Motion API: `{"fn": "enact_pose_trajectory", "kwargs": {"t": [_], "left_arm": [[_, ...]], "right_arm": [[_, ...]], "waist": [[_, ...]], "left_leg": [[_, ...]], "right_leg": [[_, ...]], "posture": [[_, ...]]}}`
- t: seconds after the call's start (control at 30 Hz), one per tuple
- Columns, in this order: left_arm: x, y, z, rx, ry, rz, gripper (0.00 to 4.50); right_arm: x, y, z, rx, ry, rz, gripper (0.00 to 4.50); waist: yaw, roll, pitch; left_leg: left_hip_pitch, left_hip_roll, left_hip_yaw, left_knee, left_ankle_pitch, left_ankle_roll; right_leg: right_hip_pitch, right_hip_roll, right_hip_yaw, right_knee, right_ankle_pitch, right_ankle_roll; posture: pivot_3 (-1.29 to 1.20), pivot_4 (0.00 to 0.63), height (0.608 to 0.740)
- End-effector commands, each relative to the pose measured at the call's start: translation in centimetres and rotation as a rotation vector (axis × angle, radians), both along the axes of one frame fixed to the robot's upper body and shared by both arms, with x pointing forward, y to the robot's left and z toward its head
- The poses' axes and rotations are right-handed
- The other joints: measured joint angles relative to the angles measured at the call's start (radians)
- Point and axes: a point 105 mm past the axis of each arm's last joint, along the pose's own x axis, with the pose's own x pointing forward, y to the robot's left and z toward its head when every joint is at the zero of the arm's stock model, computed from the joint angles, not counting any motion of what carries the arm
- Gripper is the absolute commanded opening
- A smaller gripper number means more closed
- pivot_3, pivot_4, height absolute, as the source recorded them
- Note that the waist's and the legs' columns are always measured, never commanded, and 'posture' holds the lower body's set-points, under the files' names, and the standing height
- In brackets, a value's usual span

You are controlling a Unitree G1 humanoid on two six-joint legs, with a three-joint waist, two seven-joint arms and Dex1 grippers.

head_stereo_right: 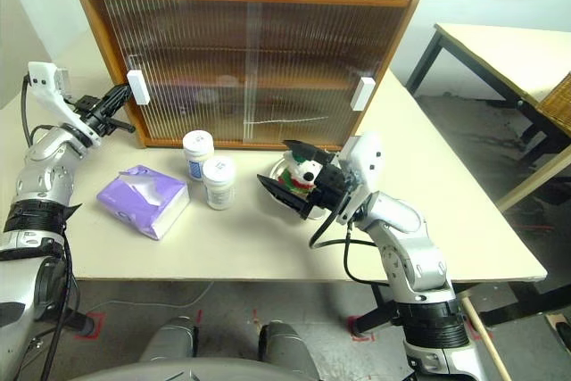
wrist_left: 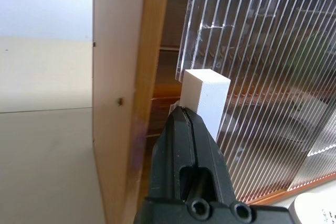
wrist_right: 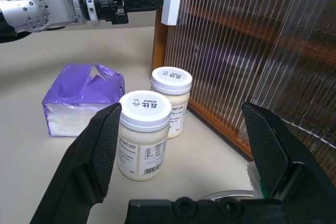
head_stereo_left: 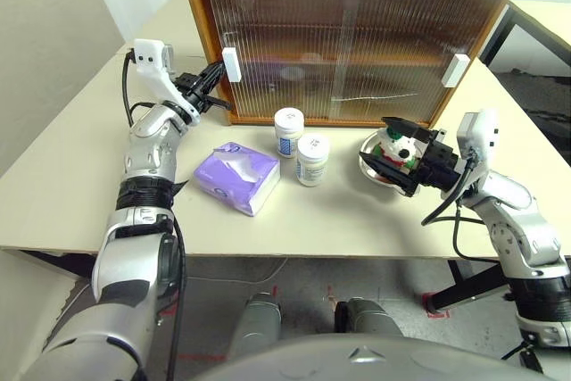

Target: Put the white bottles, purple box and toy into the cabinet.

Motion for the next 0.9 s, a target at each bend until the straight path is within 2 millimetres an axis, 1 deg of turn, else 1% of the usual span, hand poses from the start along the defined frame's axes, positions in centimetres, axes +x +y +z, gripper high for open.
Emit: {"fn": "enact_pose_trajectory", "kwargs": {"t": [0.03, 0.27, 0.37, 0.57, 0.67, 0.77, 0.9], "left_arm": [[0.4, -1.4, -0.3, 0.017, 0.010, -0.039, 0.02], [0.8, -3.5, -0.2, 0.007, 0.003, -0.093, 0.02], [0.8, -4.8, -0.2, 0.000, 0.001, -0.130, 0.02], [0.9, -6.3, -0.1, -0.007, 0.001, -0.173, 0.02], [0.7, -7.5, 0.1, -0.006, -0.007, -0.211, 0.02], [0.7, -9.1, 0.5, -0.011, -0.016, -0.256, 0.02], [0.7, -10.1, 0.6, -0.009, -0.016, -0.283, 0.02]], "right_arm": [[0.0, -0.4, 0.3, -0.003, -0.010, -0.017, 4.50], [0.0, -0.4, 0.2, -0.004, -0.011, -0.022, 4.50], [0.0, -0.6, 0.2, -0.006, -0.011, -0.028, 4.50], [0.0, -0.6, 0.2, -0.006, -0.011, -0.035, 4.50], [0.0, -0.6, 0.2, -0.005, -0.010, -0.036, 4.50], [0.0, -0.6, 0.1, -0.004, -0.008, -0.038, 4.50], [0.0, -0.6, 0.0, -0.004, -0.007, -0.041, 4.50]], "waist": [[-0.001, 0.000, 0.000], [-0.003, 0.000, 0.000], [-0.004, 0.000, 0.000], [-0.012, 0.000, 0.000], [-0.014, 0.000, 0.000], [-0.015, 0.000, 0.000], [-0.019, 0.000, 0.000]], "left_leg": [[0.000, 0.000, 0.000, 0.000, 0.000, 0.001], [0.000, 0.000, 0.000, 0.000, 0.001, 0.002], [0.000, 0.000, 0.000, 0.000, 0.001, 0.002], [0.000, 0.000, 0.000, 0.000, 0.001, 0.003], [0.000, 0.000, 0.000, 0.001, 0.001, 0.003], [0.000, 0.000, 0.000, 0.001, 0.001, 0.003], [0.000, 0.000, 0.000, 0.002, 0.001, 0.003]], "right_leg": [[0.000, 0.000, 0.000, 0.000, 0.000, 0.000], [0.000, 0.000, 0.000, -0.001, 0.000, 0.000], [0.000, 0.000, 0.000, -0.001, 0.000, 0.000], [0.001, 0.000, 0.000, -0.001, 0.000, 0.000], [0.002, 0.000, 0.000, -0.001, 0.000, 0.000], [0.002, 0.000, 0.000, -0.002, 0.000, 0.001], [0.002, 0.000, 0.000, -0.002, 0.000, 0.001]], "posture": [[0.08, 0.050, 0.740], [0.07, 0.049, 0.740], [0.07, 0.049, 0.740], [0.06, 0.049, 0.740], [0.06, 0.049, 0.740], [0.06, 0.050, 0.740], [0.06, 0.051, 0.740]]}}
